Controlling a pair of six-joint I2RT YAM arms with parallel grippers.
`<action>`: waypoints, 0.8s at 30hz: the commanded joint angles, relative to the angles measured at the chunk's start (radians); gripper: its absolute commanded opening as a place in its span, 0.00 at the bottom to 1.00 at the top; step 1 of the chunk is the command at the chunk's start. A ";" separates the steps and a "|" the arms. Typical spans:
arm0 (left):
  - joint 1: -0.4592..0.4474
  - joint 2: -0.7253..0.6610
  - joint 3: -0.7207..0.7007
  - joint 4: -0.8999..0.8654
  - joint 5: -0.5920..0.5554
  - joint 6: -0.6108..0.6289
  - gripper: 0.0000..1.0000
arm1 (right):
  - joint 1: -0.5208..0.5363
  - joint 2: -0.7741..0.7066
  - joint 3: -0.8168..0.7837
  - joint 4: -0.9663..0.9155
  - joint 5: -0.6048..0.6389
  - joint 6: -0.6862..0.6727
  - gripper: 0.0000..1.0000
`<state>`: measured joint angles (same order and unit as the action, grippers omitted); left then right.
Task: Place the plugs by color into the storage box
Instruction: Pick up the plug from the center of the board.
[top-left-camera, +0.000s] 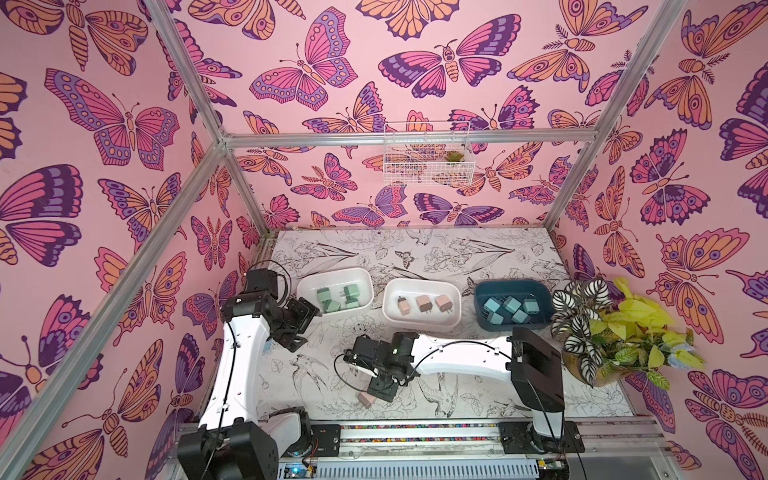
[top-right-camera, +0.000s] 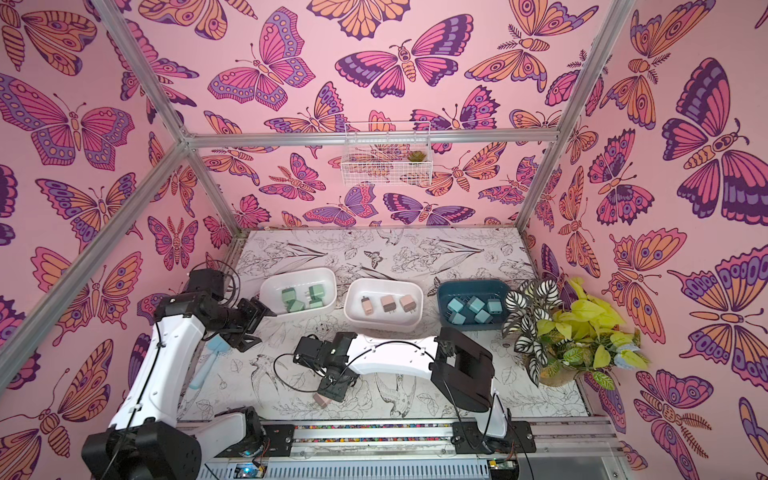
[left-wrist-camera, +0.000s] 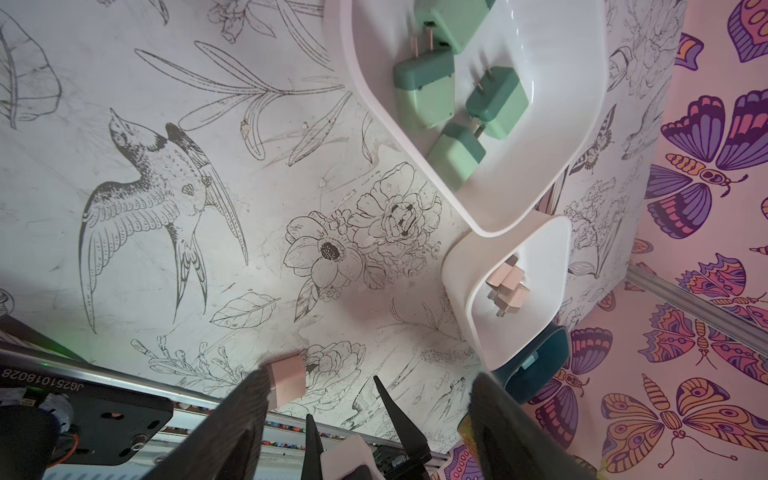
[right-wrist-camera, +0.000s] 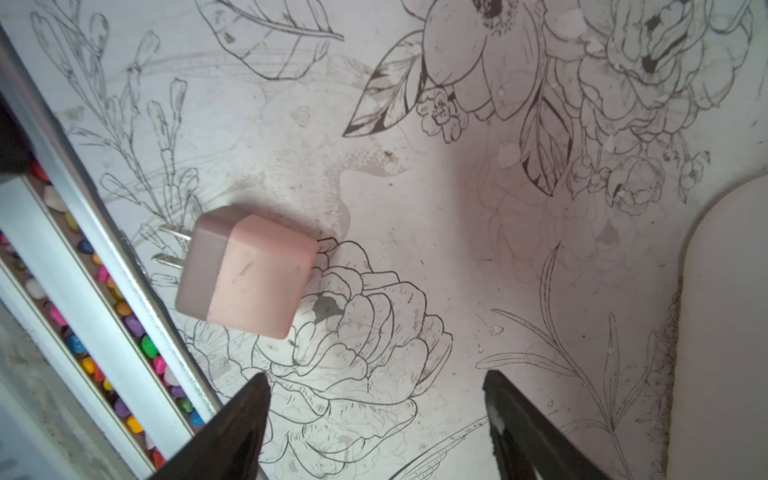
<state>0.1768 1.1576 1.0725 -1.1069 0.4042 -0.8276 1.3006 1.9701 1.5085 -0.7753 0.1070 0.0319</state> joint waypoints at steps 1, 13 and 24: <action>0.004 0.003 -0.003 -0.017 0.012 0.002 0.78 | 0.016 0.050 0.028 0.025 -0.021 -0.064 0.82; 0.004 0.017 0.004 -0.017 0.009 0.007 0.78 | 0.043 0.067 -0.024 0.092 0.012 -0.074 0.82; 0.003 0.030 0.018 -0.018 0.013 0.010 0.78 | 0.043 0.120 0.027 0.131 0.048 -0.063 0.82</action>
<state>0.1768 1.1805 1.0748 -1.1069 0.4042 -0.8272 1.3396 2.0602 1.4956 -0.6621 0.1413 -0.0311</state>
